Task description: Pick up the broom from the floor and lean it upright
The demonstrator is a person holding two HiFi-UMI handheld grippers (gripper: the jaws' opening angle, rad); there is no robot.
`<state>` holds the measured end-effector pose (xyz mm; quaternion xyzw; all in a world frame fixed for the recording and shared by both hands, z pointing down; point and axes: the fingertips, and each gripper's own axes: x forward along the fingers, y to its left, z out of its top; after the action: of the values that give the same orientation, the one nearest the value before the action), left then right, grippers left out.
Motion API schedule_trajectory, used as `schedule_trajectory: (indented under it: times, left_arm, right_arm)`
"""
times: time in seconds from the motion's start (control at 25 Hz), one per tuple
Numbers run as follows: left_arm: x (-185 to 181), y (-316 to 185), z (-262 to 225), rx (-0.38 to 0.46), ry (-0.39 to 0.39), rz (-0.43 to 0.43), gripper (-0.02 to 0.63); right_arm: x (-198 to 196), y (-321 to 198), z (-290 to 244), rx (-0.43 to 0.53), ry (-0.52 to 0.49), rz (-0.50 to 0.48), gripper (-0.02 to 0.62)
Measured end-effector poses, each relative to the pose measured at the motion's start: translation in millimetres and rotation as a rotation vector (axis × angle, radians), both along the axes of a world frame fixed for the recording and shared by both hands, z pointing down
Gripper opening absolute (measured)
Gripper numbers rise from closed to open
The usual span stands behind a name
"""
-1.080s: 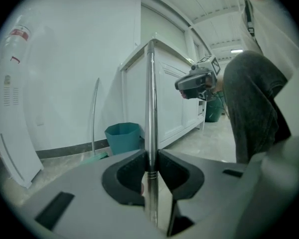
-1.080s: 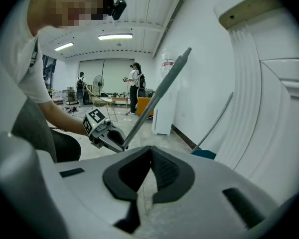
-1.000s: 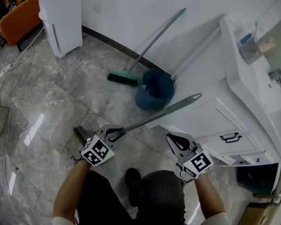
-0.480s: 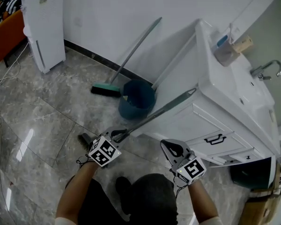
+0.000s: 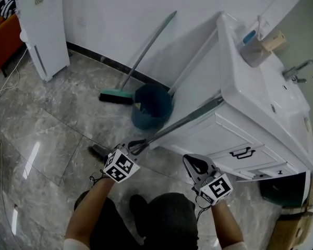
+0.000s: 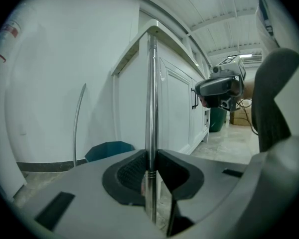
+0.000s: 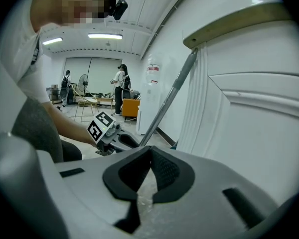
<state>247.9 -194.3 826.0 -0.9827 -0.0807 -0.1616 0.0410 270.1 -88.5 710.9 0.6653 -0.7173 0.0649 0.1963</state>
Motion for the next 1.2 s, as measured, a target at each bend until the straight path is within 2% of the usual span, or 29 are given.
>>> schedule_trajectory:
  times: [0.16, 0.36, 0.56, 0.84, 1.04, 1.2]
  left_arm:
    - [0, -5, -6, -0.012, 0.021, -0.027, 0.067]
    - [7, 2, -8, -0.025, 0.007, -0.011, 0.067]
    - [13, -5, -4, -0.001, 0.019, -0.055, 0.074]
    - [16, -7, 5, 0.013, 0.006, -0.072, 0.164]
    - [13, -6, 6, 0.025, 0.002, -0.073, 0.21]
    - [9, -10, 7, 0.024, 0.008, -0.069, 0.223]
  right_arm:
    - [3, 1, 6, 0.003, -0.011, 0.003, 0.002]
    - [1, 0, 9, 0.007, -0.02, 0.001, 0.002]
    - [5, 2, 14, 0.007, -0.029, 0.013, 0.002]
    - [8, 9, 23, -0.008, -0.039, 0.029, 0.002]
    - [9, 5, 20, -0.004, -0.04, 0.02, 0.002]
    - [8, -6, 22, 0.009, -0.049, 0.011, 0.002]
